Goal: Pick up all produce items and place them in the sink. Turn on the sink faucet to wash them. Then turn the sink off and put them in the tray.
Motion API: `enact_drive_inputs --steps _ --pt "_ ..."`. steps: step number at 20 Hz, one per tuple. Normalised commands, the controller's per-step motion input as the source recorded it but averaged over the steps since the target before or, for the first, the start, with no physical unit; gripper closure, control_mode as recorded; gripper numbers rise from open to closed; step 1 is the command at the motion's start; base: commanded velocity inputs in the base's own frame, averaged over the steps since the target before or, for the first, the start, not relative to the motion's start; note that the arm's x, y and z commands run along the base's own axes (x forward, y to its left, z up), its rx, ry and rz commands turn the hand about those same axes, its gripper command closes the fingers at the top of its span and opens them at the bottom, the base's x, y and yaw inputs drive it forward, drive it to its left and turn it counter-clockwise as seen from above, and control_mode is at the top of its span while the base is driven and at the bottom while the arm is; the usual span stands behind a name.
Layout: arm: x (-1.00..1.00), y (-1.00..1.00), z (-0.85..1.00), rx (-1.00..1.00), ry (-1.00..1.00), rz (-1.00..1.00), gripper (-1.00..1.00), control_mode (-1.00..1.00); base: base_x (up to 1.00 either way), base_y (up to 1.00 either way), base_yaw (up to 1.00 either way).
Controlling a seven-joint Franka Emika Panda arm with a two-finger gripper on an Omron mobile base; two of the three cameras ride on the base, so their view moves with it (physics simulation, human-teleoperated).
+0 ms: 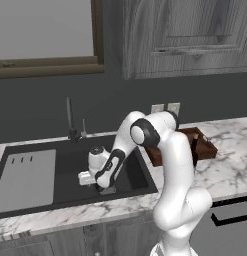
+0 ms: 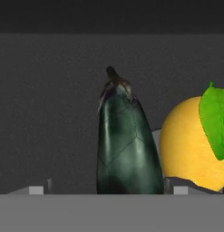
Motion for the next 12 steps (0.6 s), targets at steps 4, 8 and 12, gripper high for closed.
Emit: enact_drive_inputs --steps 4,8,12 --pt "0.00 0.00 -0.22 0.00 0.00 0.00 -1.00 -1.00 0.00 0.00 0.00" --pt "0.00 -0.14 -0.12 0.00 0.00 0.00 -1.00 -1.00 0.00 0.00 0.00" --pt "-0.03 -0.31 -0.09 0.00 0.00 0.00 -1.00 -1.00 0.00 0.00 0.00"
